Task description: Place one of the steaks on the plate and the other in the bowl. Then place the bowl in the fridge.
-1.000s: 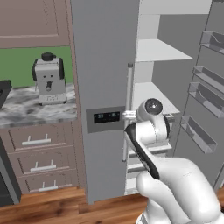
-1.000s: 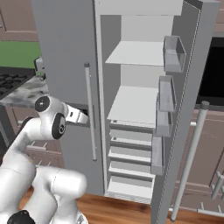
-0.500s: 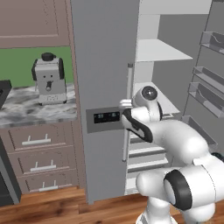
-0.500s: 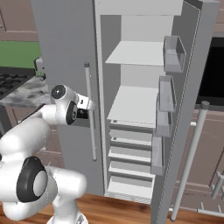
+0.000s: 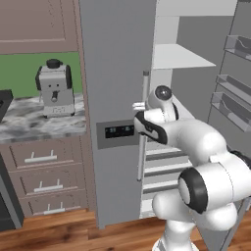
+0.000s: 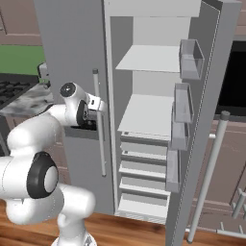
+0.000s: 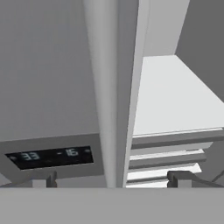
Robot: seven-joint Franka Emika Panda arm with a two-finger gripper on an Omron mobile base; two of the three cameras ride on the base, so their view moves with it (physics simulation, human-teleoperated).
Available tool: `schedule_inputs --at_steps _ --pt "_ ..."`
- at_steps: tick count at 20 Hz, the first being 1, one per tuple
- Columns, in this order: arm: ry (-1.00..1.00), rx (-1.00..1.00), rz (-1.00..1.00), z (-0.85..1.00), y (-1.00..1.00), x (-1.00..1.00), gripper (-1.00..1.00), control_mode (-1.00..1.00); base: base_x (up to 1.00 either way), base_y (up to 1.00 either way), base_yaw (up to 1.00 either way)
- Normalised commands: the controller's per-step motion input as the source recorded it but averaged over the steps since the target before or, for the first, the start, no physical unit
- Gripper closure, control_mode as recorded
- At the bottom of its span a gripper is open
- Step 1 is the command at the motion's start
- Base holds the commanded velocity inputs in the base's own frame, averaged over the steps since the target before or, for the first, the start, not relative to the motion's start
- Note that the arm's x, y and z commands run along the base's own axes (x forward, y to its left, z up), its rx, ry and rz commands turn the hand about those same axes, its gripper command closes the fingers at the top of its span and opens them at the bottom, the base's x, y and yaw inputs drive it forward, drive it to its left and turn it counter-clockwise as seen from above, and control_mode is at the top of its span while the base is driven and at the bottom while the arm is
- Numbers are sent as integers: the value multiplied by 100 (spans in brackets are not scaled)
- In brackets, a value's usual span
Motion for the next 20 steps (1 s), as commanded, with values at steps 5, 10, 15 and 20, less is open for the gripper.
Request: schedule_inputs --at_steps 5,10,15,20 --pt "-1 0 0 0 0 37 -100 -100 0 0 0" --pt "-4 0 0 0 0 32 -100 -100 0 0 0" --pt "-5 0 0 0 0 25 -100 -100 0 0 0" --pt "-2 -2 0 0 0 36 -100 -100 0 0 0"
